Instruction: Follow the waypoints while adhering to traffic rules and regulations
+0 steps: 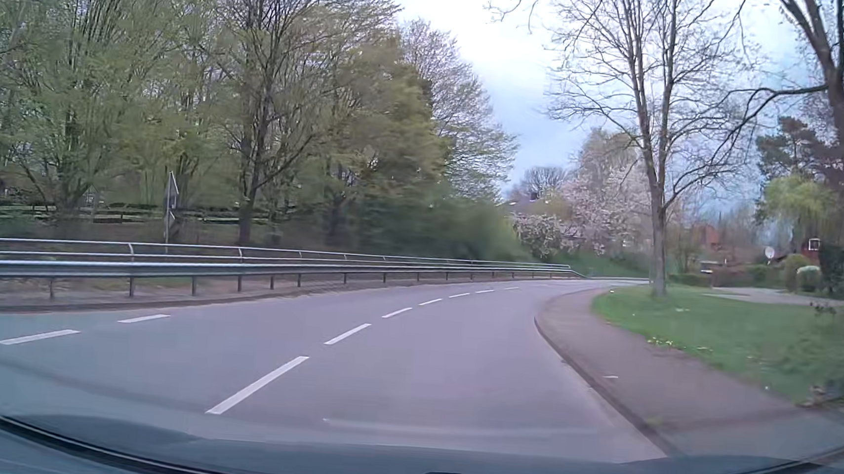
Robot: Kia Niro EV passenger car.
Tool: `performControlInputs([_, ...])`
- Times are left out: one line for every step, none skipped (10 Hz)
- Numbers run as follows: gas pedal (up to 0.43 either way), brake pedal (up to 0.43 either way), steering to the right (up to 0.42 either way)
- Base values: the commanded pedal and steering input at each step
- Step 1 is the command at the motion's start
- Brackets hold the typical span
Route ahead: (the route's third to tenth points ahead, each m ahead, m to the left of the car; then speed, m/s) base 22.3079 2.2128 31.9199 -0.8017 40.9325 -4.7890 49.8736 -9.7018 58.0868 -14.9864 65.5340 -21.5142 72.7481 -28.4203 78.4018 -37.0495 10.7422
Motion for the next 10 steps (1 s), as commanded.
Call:
performControlInputs([0.079, 0.000, 0.046])
performControlInputs([0.079, 0.000, 0.044])
performControlInputs([0.079, 0.000, 0.045])
performControlInputs([0.079, 0.000, 0.045])
performControlInputs([0.079, 0.000, 0.047])
performControlInputs([0.079, 0.000, 0.049])
performControlInputs([0.079, 0.000, 0.053])
performControlInputs([0.079, 0.000, 0.056])
performControlInputs([0.079, 0.000, 0.059])
performControlInputs([0.079, 0.000, 0.059])
